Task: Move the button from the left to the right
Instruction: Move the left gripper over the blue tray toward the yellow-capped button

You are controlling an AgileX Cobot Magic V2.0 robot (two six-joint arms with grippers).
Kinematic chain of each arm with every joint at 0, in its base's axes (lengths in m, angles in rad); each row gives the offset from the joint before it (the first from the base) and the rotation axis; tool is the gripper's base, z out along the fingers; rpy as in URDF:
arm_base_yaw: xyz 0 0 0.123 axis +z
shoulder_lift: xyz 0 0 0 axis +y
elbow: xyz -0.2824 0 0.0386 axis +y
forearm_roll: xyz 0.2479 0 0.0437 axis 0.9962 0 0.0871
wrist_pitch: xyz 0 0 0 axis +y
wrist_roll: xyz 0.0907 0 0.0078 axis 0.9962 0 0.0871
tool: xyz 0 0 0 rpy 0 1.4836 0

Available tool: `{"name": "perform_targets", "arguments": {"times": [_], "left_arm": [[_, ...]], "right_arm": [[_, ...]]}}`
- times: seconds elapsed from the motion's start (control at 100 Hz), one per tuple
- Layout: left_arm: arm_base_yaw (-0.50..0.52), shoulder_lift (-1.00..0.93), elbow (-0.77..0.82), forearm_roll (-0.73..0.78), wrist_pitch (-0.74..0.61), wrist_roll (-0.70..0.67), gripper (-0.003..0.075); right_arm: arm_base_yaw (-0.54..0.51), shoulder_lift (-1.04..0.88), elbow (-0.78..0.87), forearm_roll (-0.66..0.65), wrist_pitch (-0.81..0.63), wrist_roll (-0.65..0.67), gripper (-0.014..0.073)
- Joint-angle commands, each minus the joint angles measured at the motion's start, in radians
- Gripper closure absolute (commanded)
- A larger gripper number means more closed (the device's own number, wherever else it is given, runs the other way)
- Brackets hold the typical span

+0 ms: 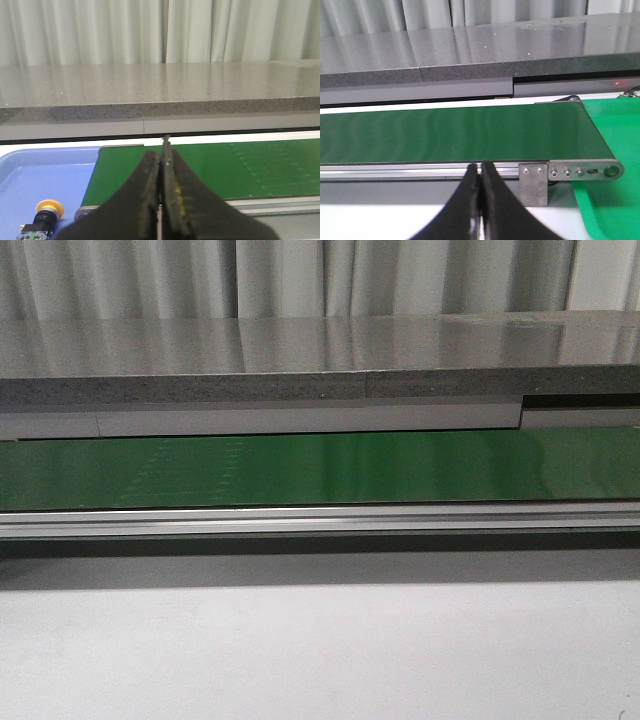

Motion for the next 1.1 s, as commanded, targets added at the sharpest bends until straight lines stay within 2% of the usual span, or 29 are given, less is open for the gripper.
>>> {"name": "perform_targets", "arguments": {"times": [0.0,0.32,0.44,0.59,0.78,0.87,1.09], "left_arm": [[0.003,-0.032,0.058,0.0,-0.073,-0.009,0.0741],[0.003,-0.032,0.058,-0.002,-0.073,-0.009,0.0741],[0.003,-0.032,0.042,-0.048,-0.069,-0.009,0.0741],[0.003,-0.005,-0.035,-0.071,0.0,-0.009,0.0741],[0.003,0.124,-0.191,-0.092,0.084,-0.009,0.0741],[0.003,0.206,-0.299,-0.092,0.174,-0.009,0.0741],[0.003,0.447,-0.591,-0.088,0.527,-0.009,0.0741]], "right_arm": [[0.002,-0.021,-0.015,-0.013,-0.082,-0.001,0.0661],[0.002,-0.021,-0.015,-0.013,-0.082,-0.001,0.0661],[0.002,-0.021,-0.015,-0.013,-0.082,-0.001,0.0661],[0.002,-0.021,-0.015,-0.013,-0.082,-0.001,0.0661],[0.002,-0.021,-0.015,-0.013,-0.082,-0.001,0.0661],[0.002,-0.021,-0.015,-0.013,-0.082,-0.001,0.0661],[0.002,-0.021,-0.015,-0.013,-0.082,-0.001,0.0661]]}}
